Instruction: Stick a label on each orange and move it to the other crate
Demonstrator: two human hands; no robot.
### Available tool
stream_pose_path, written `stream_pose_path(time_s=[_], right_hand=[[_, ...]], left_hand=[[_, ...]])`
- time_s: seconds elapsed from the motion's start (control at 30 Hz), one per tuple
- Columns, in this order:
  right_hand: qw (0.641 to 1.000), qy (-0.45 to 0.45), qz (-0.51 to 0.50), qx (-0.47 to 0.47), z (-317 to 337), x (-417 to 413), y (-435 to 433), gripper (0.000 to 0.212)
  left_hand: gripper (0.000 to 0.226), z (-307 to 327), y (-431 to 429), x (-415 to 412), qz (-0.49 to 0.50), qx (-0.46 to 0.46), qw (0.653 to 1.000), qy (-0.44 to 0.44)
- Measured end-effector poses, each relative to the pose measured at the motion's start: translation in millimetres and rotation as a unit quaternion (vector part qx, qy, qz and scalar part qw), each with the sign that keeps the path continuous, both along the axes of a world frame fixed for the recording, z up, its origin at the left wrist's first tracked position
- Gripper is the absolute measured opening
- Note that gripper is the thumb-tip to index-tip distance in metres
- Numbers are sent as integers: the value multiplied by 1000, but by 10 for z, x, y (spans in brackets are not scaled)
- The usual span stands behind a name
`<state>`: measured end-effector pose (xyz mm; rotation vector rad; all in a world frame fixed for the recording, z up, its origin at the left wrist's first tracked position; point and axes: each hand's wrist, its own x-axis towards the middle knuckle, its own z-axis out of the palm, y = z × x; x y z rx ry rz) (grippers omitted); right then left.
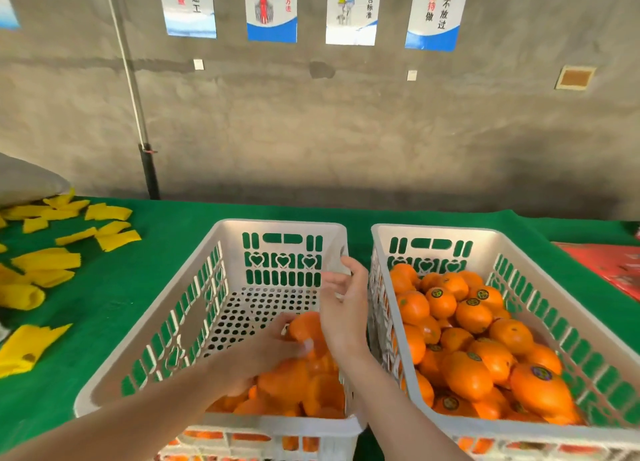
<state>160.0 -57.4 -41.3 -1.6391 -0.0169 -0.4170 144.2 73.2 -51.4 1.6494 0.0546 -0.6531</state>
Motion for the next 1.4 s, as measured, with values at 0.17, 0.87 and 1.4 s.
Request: stream_pose_path(time_s=[0.17,0.87,1.4], right_hand=[[990,31,128,-52,208,-128,-341,71],[974,28,102,-199,529,-1200,-1356,79],[959,42,187,-208,442,-1529,-1775,17]], left_hand=[[47,141,107,-107,63,-156,986,-17],[52,235,-1087,-988,-9,-170,961,-219],[53,22,-1300,-1260,-43,-289,952,-93]])
